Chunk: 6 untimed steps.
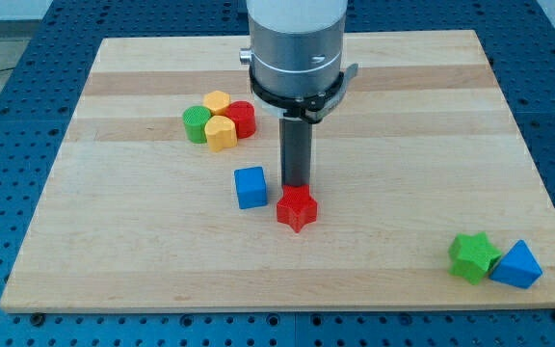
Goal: Slide the blue cube into the red star
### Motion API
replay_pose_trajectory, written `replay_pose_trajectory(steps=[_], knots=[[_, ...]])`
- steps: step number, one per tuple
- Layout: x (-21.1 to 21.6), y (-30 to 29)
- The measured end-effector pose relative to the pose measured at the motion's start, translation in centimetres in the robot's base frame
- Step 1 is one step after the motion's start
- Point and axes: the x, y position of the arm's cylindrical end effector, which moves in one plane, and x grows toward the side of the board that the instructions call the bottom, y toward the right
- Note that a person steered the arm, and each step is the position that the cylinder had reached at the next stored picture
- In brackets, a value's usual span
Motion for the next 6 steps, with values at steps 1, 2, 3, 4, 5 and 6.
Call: replay_pose_trajectory(steps=[1, 2, 3, 4, 5, 6], knots=[[-3.6, -1.8], [-3.9, -5.3], [-2.8, -9.1], [-1.6, -9.8], [0.4, -7.0], [1.3, -6.3]])
